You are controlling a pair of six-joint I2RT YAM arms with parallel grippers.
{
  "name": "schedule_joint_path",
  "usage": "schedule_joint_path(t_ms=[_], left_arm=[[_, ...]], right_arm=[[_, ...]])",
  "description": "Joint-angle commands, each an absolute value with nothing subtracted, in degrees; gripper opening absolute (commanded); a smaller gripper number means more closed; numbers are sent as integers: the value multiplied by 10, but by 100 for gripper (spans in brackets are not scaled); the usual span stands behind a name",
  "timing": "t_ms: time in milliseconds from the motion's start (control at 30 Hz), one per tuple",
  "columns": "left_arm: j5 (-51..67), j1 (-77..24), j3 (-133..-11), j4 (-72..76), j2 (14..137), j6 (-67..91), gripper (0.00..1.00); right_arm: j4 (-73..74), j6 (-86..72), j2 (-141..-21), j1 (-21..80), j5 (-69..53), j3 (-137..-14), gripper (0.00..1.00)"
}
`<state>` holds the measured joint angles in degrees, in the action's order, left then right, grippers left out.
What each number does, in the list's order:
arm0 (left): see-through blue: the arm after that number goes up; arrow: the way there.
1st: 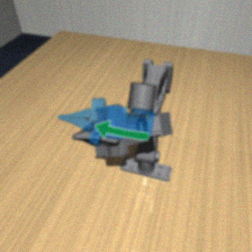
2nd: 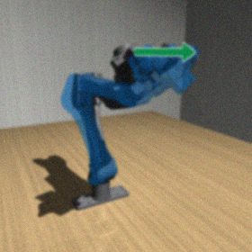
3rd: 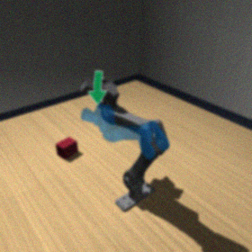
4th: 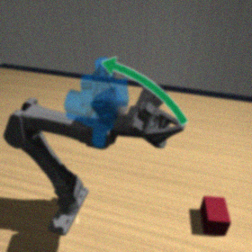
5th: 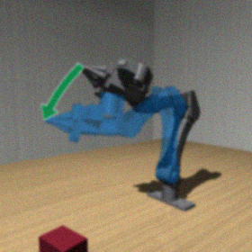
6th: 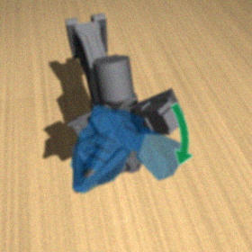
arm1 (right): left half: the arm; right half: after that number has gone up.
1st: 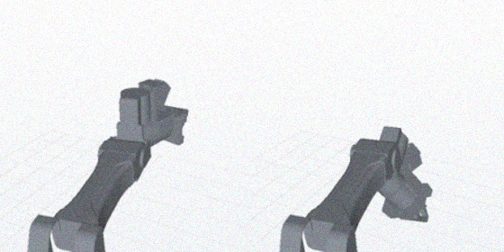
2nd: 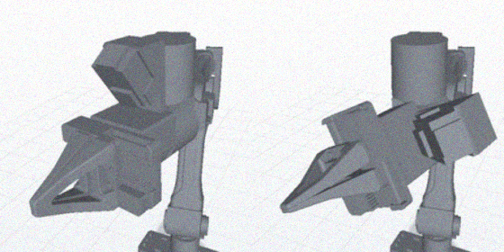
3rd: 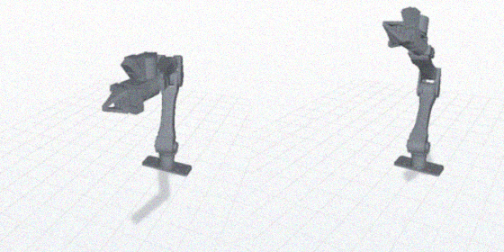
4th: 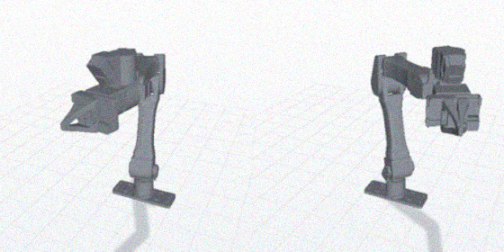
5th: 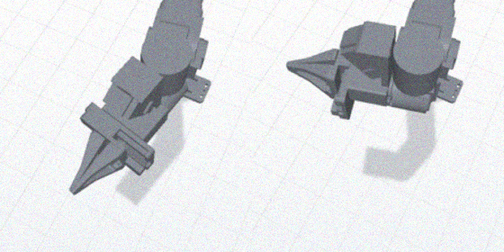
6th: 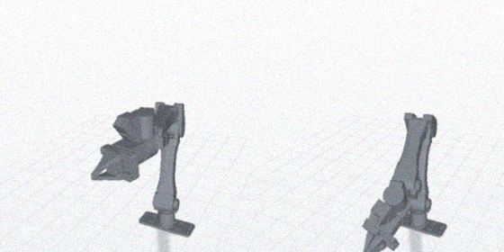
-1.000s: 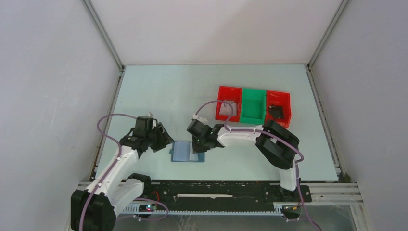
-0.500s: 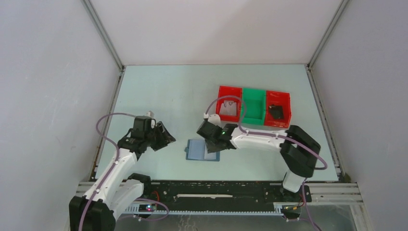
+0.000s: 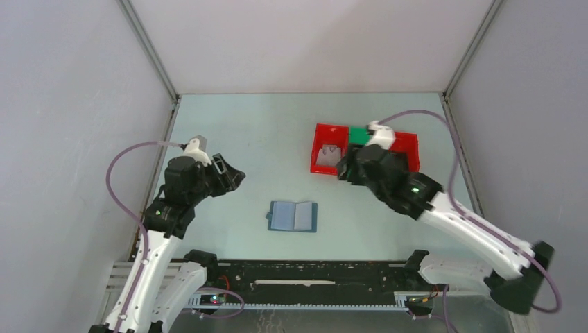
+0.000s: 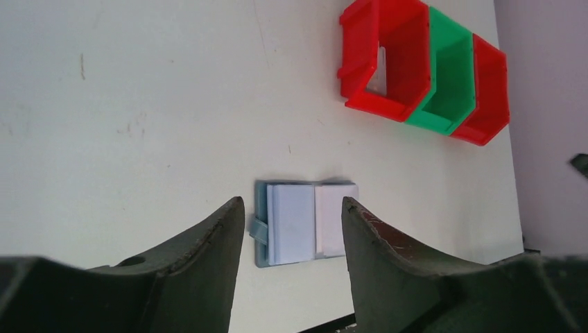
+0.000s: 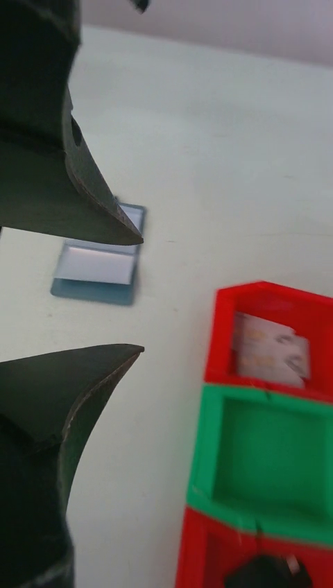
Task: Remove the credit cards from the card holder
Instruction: Reset both arms
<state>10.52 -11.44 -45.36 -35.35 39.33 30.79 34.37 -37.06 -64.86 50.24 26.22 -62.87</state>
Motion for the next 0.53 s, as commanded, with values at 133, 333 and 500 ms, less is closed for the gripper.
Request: schedule_joint_path(t_ms=[133,333,500], left_arm=[[21,-111,-495,-354,345,261,59],[1,-111,-460,-315,294,274,59],[-37,-111,-435,-290,265,291,59]], right_arm=[[297,-356,-405,394,372,-527,65],[310,-383,-309,336,375,-469,66],[320,-396,-287,318,368,-454,67]])
